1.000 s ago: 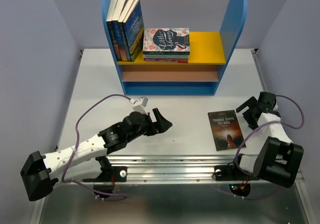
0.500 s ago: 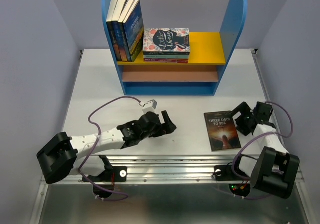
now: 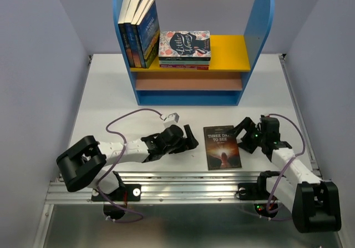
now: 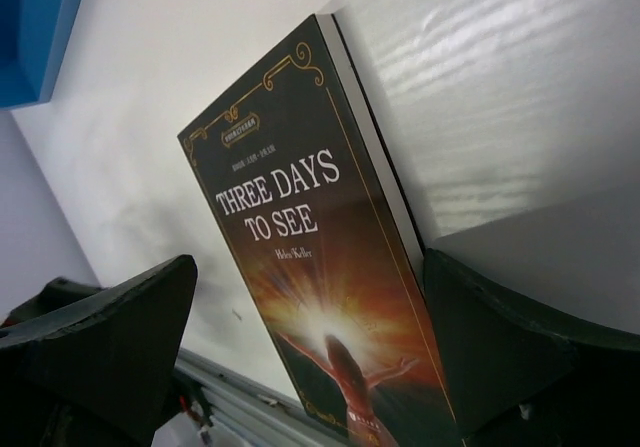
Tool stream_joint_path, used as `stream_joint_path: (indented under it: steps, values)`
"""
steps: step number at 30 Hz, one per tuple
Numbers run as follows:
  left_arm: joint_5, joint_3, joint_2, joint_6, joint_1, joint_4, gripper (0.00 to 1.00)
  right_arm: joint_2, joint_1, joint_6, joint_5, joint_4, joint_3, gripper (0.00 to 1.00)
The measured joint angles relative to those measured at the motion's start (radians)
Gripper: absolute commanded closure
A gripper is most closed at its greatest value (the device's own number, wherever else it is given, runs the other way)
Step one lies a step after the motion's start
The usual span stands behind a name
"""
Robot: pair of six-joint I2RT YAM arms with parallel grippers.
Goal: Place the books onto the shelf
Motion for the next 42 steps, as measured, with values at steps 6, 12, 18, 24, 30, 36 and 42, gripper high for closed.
stream_joint_path:
  steps: [6, 12, 18, 24, 30, 36, 42]
  values:
    - [0.026, 0.019, 0.095, -0.015, -0.012, 0.043, 0.02, -0.116, 0.098, 0.141, 0.003, 0.014, -0.073, 0.00]
    - [0.045, 0.114, 0.216, -0.017, -0.040, 0.070, 0.37, -0.119, 0.142, 0.182, 0.004, 0.027, -0.077, 0.00]
    - [0.020, 0.225, 0.332, 0.036, -0.060, -0.002, 0.85, -0.075, 0.149, 0.192, 0.020, 0.116, -0.091, 0.00]
    - [-0.001, 0.264, 0.343, 0.046, -0.062, -0.062, 0.87, -0.057, 0.169, 0.177, 0.060, 0.153, -0.081, 0.00]
    - [-0.018, 0.271, 0.344, 0.042, -0.073, -0.076, 0.87, -0.112, 0.180, 0.168, 0.033, 0.106, -0.007, 0.01]
    - [-0.014, 0.280, 0.353, 0.030, -0.087, -0.071, 0.87, -0.161, 0.197, 0.173, -0.063, 0.107, 0.040, 0.14]
    - [-0.012, 0.291, 0.359, 0.026, -0.090, -0.078, 0.87, -0.122, 0.206, 0.093, -0.087, 0.002, 0.079, 0.33]
